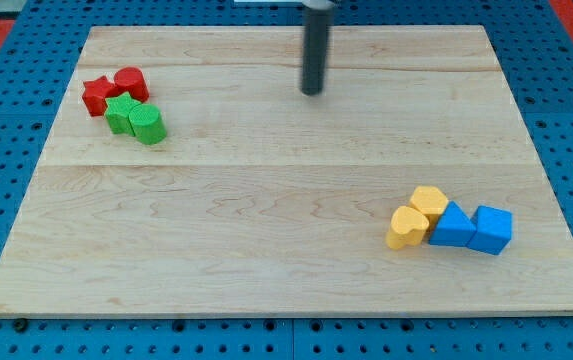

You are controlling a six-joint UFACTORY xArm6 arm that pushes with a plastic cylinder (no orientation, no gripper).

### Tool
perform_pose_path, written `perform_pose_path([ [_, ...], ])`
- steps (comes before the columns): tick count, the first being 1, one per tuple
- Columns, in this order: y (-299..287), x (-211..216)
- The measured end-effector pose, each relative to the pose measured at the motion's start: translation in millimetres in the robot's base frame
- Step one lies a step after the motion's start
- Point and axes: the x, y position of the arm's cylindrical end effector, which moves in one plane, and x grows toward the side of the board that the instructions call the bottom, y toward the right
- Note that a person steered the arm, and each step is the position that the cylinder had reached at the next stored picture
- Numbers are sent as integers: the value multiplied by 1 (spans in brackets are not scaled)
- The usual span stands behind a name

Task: Keep the red circle in between the green star and green circle

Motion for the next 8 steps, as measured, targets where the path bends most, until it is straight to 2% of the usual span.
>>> perform_pose_path([
  [3,-21,-8],
  [5,-160,-42],
  [6,-218,-42],
  [7,-217,-7],
  [8,-191,9],
])
